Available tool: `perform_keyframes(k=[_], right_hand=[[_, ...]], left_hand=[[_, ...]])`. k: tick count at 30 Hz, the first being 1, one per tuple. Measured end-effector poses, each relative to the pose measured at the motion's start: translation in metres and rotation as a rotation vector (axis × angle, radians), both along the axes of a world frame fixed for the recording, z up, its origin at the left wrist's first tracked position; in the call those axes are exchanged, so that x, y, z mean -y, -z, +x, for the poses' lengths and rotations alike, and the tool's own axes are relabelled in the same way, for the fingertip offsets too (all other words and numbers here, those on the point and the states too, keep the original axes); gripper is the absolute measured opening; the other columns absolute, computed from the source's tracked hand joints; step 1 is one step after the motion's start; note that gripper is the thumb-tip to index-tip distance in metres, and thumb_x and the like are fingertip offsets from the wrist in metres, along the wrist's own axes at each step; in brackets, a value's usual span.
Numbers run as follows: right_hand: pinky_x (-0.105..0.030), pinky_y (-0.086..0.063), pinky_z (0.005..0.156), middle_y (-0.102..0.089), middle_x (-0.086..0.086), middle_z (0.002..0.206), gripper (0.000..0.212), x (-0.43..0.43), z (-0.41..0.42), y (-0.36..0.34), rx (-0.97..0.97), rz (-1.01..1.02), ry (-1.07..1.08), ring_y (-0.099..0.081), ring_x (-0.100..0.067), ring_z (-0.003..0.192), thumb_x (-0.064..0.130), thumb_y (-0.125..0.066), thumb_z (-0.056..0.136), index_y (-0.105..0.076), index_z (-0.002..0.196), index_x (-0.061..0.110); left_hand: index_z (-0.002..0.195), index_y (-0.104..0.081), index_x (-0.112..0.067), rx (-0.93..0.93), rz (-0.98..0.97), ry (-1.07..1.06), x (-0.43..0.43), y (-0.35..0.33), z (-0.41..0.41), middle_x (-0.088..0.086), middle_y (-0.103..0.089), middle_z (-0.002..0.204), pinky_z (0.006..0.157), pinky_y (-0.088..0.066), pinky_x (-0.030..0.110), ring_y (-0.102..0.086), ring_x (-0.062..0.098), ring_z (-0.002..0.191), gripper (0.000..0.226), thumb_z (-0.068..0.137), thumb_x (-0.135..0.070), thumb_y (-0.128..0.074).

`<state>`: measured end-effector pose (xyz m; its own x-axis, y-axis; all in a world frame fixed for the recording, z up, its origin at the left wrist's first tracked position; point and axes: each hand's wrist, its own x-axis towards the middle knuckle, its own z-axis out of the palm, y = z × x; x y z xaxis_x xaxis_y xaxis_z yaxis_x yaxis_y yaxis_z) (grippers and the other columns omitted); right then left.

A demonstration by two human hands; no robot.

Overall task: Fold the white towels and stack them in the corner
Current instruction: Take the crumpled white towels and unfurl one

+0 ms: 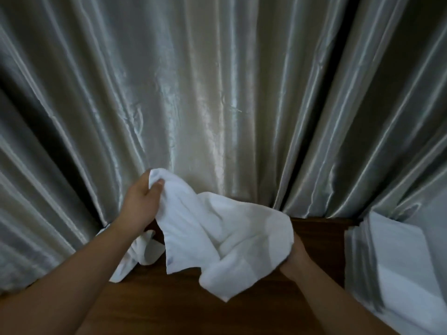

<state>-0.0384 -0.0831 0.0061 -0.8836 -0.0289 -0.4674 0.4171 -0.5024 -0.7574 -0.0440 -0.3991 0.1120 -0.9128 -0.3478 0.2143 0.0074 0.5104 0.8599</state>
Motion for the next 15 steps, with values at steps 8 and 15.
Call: perform_keyframes(k=[8,15], right_hand=[[-0.046,-0.053,0.096,-0.068,-0.005,0.12,0.07,-0.048,-0.013,0.017,-0.062,0.561,-0.398,-0.066,-0.024,0.108,0.048,-0.083,0.073,-0.055,0.129,0.016],[-0.037,-0.051,0.074,-0.062,-0.005,0.097,0.034,-0.1,-0.012,0.013,-0.369,1.409,-0.45,-0.06,-0.019,0.083,0.008,-0.056,0.092,-0.044,0.123,0.017]], left_hand=[[0.089,-0.064,-0.016,0.054,0.06,-0.064,0.006,0.003,0.016,0.01,-0.066,0.089,0.066,-0.047,0.037,-0.061,0.027,0.08,0.025,0.097,-0.021,-0.041],[0.084,-0.062,-0.008,0.065,-0.041,-0.039,0.04,0.018,0.02,0.016,-0.064,0.085,0.067,-0.042,0.031,-0.054,0.023,0.076,0.026,0.095,-0.015,-0.04]])
